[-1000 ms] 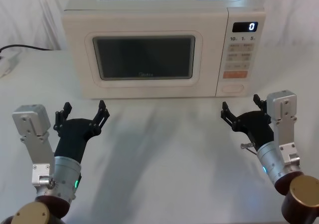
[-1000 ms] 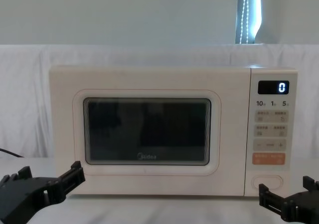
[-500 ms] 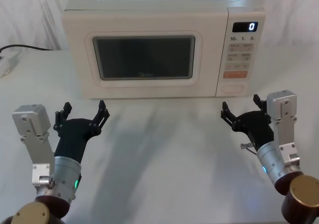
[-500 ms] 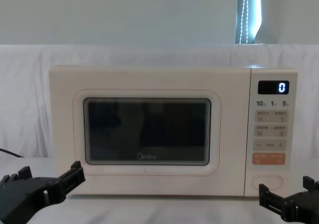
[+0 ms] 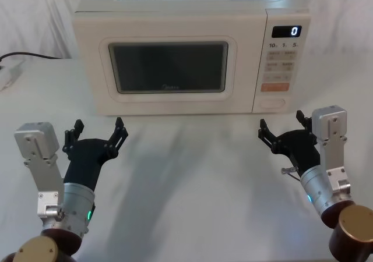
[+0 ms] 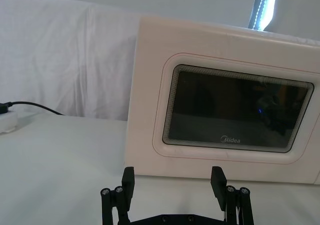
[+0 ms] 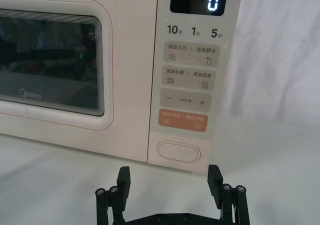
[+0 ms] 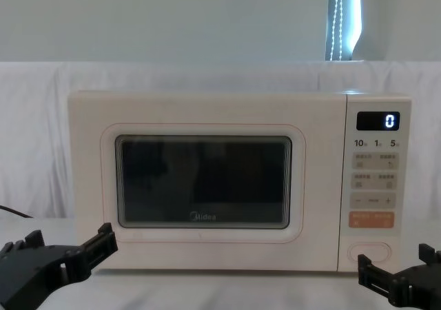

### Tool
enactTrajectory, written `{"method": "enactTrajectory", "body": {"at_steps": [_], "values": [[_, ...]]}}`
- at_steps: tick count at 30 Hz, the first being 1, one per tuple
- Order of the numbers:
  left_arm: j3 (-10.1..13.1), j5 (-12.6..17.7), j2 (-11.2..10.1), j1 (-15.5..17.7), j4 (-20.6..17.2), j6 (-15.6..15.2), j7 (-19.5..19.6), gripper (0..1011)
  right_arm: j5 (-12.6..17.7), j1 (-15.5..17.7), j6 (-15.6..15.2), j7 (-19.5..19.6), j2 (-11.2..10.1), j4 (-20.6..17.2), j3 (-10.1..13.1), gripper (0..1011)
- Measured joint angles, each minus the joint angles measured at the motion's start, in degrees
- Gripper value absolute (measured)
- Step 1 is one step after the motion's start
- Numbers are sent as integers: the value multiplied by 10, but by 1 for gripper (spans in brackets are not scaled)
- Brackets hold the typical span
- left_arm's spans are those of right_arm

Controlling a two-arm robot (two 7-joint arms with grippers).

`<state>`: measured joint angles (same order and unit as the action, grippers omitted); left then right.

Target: Press the button to open the microwave door with one hand; close the microwave door with the other hand.

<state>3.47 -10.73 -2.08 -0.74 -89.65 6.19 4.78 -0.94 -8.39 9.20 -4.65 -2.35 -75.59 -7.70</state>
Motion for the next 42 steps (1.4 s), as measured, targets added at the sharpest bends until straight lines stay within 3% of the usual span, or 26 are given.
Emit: {"method": "enactTrajectory", "body": {"at_steps": [42], "values": [[0, 0, 0, 0, 0, 0, 0, 1001, 0, 0, 0, 0, 0, 0, 0, 1002]]}}
